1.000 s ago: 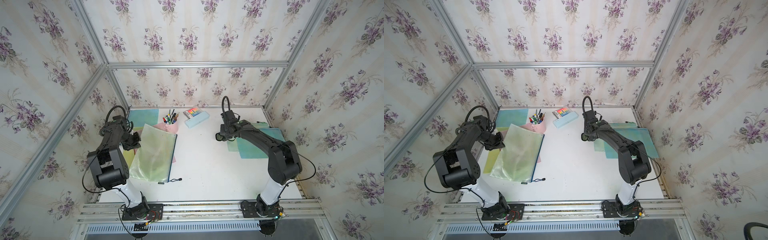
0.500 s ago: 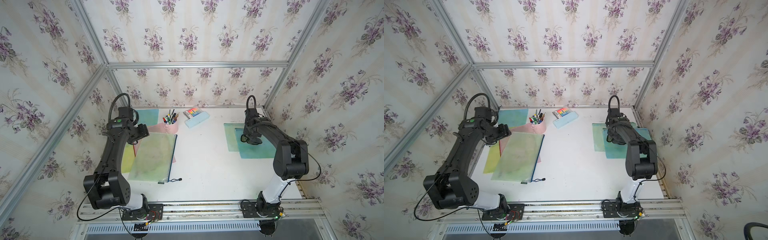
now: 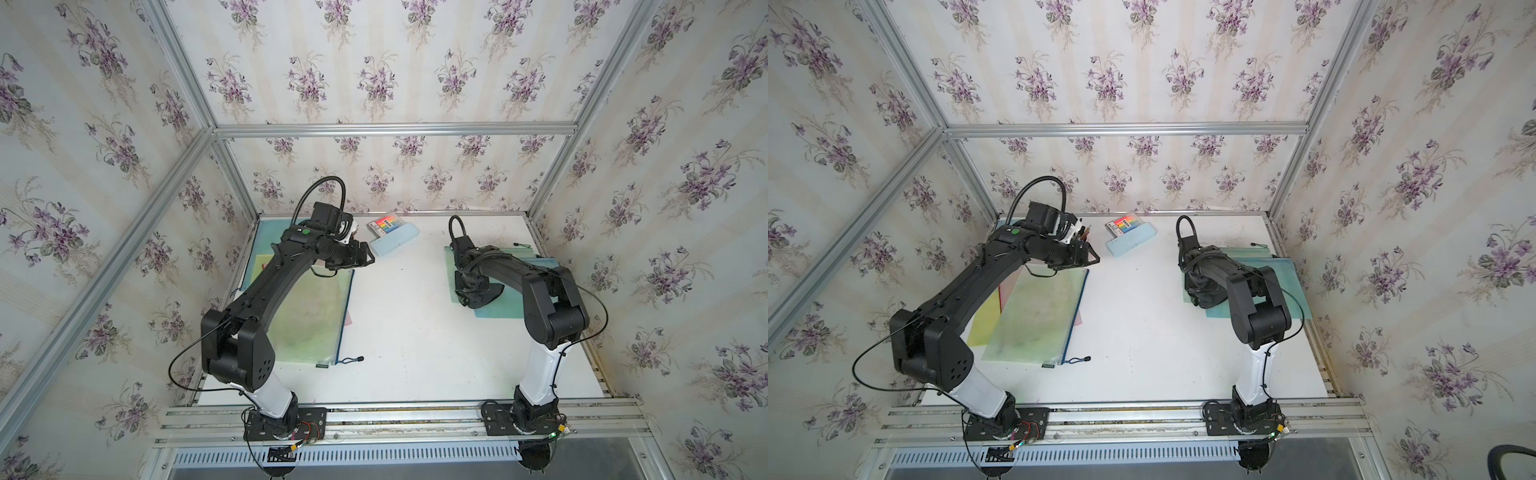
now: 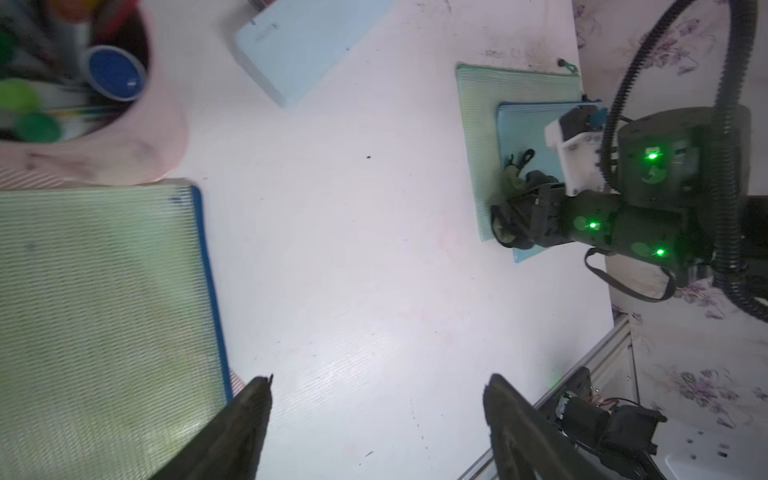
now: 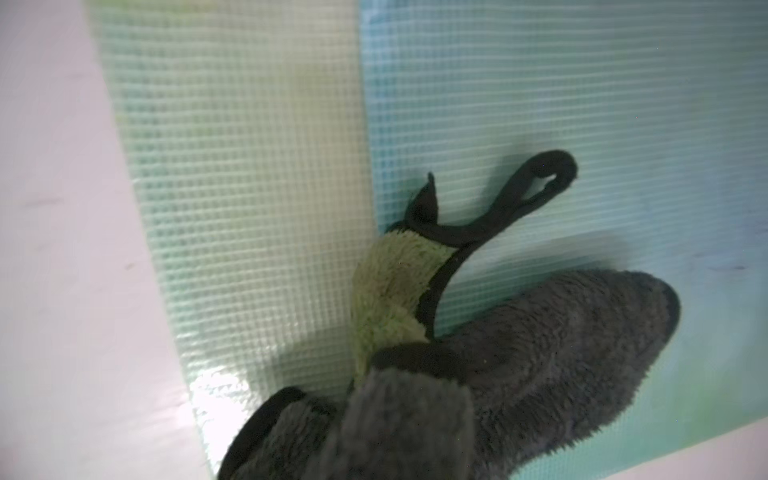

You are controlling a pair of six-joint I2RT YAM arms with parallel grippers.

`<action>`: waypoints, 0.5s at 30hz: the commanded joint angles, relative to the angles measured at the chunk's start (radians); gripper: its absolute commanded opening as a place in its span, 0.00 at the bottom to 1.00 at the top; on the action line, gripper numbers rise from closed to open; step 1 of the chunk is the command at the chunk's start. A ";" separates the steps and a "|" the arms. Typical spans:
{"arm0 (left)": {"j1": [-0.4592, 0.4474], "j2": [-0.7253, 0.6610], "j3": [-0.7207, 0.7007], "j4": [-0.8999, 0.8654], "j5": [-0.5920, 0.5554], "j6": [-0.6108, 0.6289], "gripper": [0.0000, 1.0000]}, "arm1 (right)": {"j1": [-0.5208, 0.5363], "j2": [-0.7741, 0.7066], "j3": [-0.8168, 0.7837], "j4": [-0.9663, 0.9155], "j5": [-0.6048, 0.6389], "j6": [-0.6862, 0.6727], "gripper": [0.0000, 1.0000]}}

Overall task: Wipe the document bag
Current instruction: Move the document bag to the center of the board.

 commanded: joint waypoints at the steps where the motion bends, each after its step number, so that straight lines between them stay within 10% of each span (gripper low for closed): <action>1: -0.026 0.065 0.014 0.085 0.144 -0.003 0.82 | 0.081 0.006 -0.016 0.004 -0.135 0.065 0.16; 9: -0.117 0.282 0.126 0.112 0.257 -0.027 0.83 | 0.168 -0.094 0.030 0.011 -0.256 0.133 0.16; 15: -0.199 0.409 0.237 0.097 0.232 -0.027 0.84 | -0.054 -0.228 0.105 -0.102 -0.127 0.046 0.17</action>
